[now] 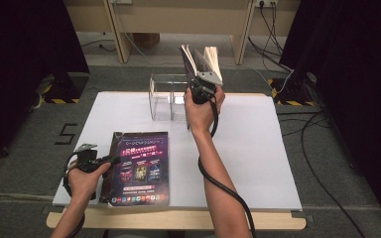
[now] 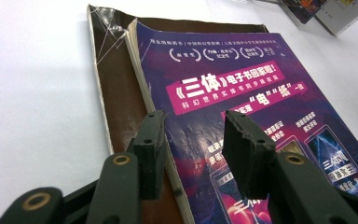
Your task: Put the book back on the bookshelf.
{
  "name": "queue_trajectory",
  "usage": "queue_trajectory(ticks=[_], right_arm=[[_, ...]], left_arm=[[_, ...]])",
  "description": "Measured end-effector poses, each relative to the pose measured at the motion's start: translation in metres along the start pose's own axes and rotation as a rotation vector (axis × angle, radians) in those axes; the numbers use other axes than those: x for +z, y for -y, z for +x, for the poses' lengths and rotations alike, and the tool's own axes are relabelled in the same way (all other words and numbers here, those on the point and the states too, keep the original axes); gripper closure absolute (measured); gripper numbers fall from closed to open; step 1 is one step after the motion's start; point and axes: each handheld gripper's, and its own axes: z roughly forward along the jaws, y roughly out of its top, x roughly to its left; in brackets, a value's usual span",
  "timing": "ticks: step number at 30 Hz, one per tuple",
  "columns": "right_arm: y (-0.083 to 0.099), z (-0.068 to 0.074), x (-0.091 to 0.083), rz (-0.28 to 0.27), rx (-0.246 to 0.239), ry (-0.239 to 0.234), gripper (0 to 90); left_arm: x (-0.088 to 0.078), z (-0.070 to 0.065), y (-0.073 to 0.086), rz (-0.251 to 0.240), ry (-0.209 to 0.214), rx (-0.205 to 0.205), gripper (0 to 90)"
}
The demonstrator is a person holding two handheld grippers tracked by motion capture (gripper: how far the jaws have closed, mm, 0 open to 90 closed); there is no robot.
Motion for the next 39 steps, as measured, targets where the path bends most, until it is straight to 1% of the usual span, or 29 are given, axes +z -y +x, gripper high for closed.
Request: queue_trajectory(ticks=[7, 9, 12, 19, 21, 22, 25, 28, 29, 31, 32, 33, 35, 36, 38, 39], right_arm=[[0.002, 0.0, -0.013, -0.003, -0.001, -0.012, 66.8], [0.004, -0.001, -0.016, -0.001, 0.009, -0.018, 66.7], [0.007, -0.003, -0.02, 0.012, 0.007, -0.023, 66.7], [0.009, -0.008, -0.031, 0.008, 0.01, -0.036, 66.7], [0.009, -0.009, -0.033, 0.006, 0.004, -0.044, 66.7], [0.01, -0.009, -0.033, 0.007, 0.018, -0.051, 66.7], [0.01, -0.011, -0.035, 0.01, 0.014, -0.057, 66.8], [0.01, -0.011, -0.037, 0.012, 0.015, -0.067, 66.8], [0.01, -0.011, -0.037, 0.017, 0.013, -0.071, 66.7], [0.008, -0.01, -0.038, 0.023, -0.01, -0.072, 66.7], [0.009, -0.009, -0.039, 0.021, -0.009, -0.07, 66.7], [0.01, -0.009, -0.041, 0.019, -0.001, -0.073, 66.7], [0.014, -0.008, -0.042, 0.026, 0.004, -0.086, 66.8], [0.015, -0.008, -0.042, 0.03, -0.006, -0.082, 67.0], [0.019, -0.008, -0.044, 0.034, 0.004, -0.092, 67.2], [0.021, -0.008, -0.046, 0.037, 0.001, -0.09, 67.2]], left_arm=[[-0.001, 0.0, 0.0, -0.006, -0.002, -0.003, 58.2], [-0.001, 0.0, 0.0, -0.003, -0.005, -0.003, 58.2], [-0.001, 0.0, 0.001, -0.005, -0.006, -0.004, 58.1], [-0.001, -0.002, 0.0, -0.01, -0.008, -0.004, 58.3], [0.0, -0.002, -0.001, -0.012, -0.005, -0.002, 58.5], [0.0, -0.002, -0.001, -0.013, -0.004, -0.002, 58.6], [0.002, -0.003, -0.002, -0.014, -0.002, -0.001, 59.0], [0.002, -0.001, -0.003, -0.016, 0.002, -0.009, 59.3], [0.001, 0.0, -0.004, -0.021, 0.002, -0.008, 59.4], [-0.002, 0.0, -0.006, -0.033, -0.003, -0.009, 59.4], [-0.003, 0.0, -0.006, -0.035, -0.004, -0.007, 59.5], [-0.004, 0.001, -0.006, -0.038, -0.001, -0.013, 59.6], [-0.004, 0.001, -0.009, -0.045, -0.004, -0.01, 59.7], [-0.005, 0.001, -0.009, -0.052, -0.002, -0.008, 59.9], [-0.007, 0.001, -0.009, -0.053, 0.002, -0.009, 60.4], [-0.007, 0.001, -0.009, -0.052, 0.001, -0.007, 60.6]])
